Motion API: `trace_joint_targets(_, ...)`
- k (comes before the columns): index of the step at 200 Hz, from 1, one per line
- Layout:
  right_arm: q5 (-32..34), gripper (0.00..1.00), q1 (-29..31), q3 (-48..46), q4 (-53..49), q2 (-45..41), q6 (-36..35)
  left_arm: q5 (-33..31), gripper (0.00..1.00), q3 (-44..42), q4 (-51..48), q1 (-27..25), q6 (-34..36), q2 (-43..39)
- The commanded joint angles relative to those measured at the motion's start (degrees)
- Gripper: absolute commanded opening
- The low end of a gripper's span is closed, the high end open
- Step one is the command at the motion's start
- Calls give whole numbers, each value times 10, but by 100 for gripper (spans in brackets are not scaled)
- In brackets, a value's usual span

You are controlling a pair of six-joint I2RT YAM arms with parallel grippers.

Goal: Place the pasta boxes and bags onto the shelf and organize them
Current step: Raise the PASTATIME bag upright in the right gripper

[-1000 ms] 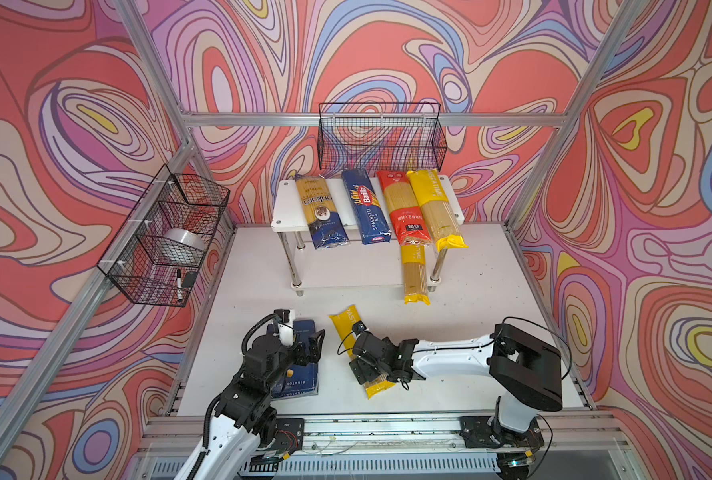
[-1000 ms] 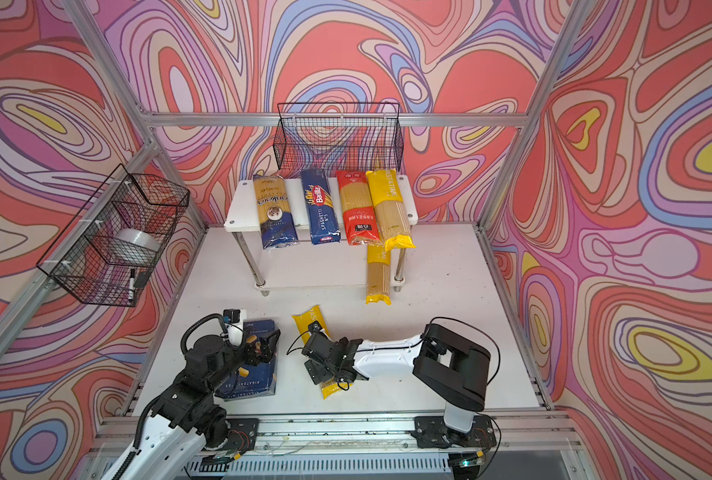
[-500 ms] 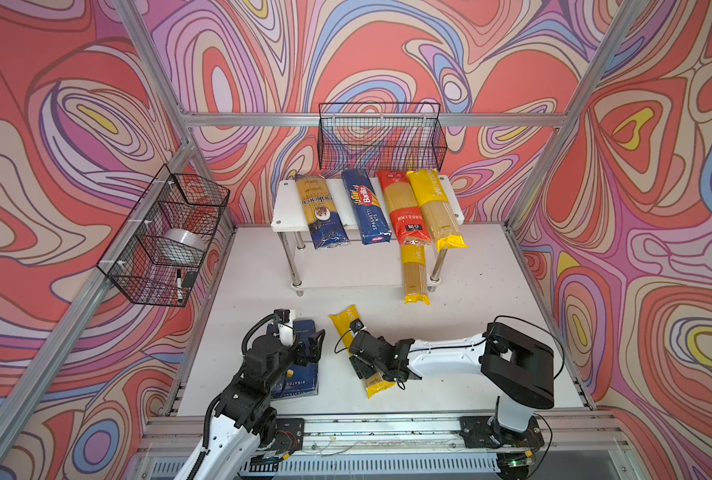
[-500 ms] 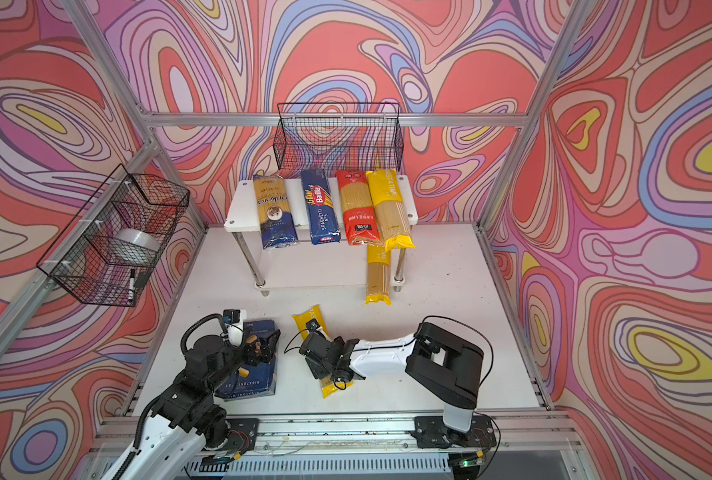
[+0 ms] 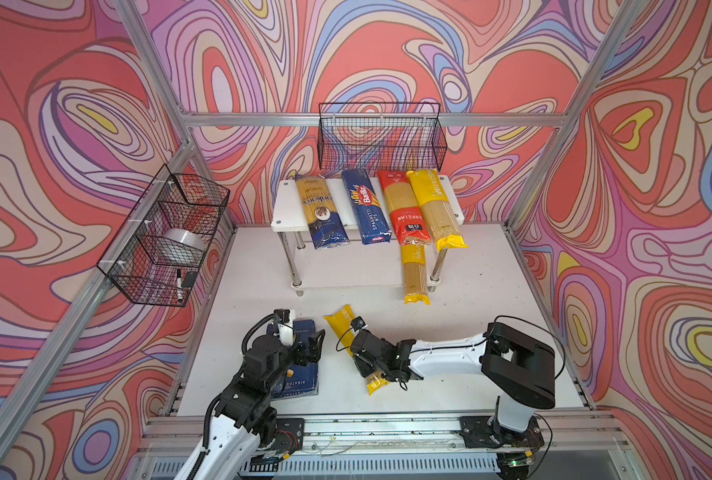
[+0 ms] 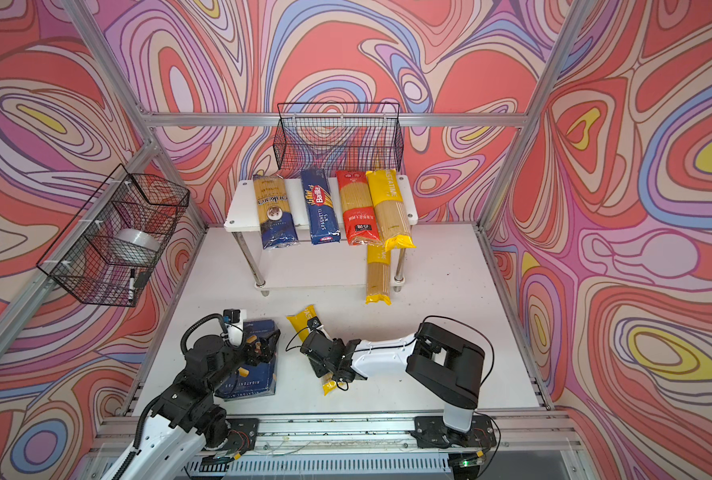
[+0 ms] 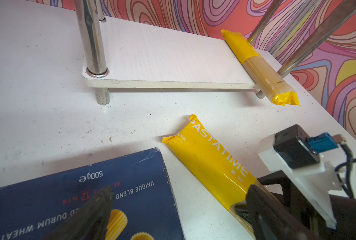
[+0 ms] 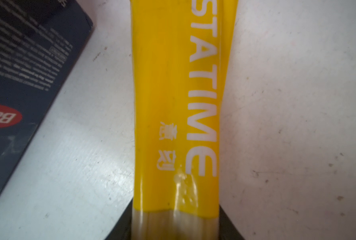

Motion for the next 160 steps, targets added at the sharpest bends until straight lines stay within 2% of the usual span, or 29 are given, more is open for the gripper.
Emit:
trace_joint_targets(1, -13, 33, -1, -19, -21, -5, 17, -2, 100, -7, -4, -2, 0, -1)
trace_joint_targets(56, 5, 12, -3, -37, -1, -55, 58, -4, 100, -7, -4, -2, 0, -1)
trace_joint_targets(98, 16, 2, -4, -44, 3, -90, 65, -3, 100, -7, -3, -2, 0, 0)
trace_joint_targets(160, 45, 0, -7, -50, 4, -159, 66, -3, 100, -6, -3, -1, 1, 1)
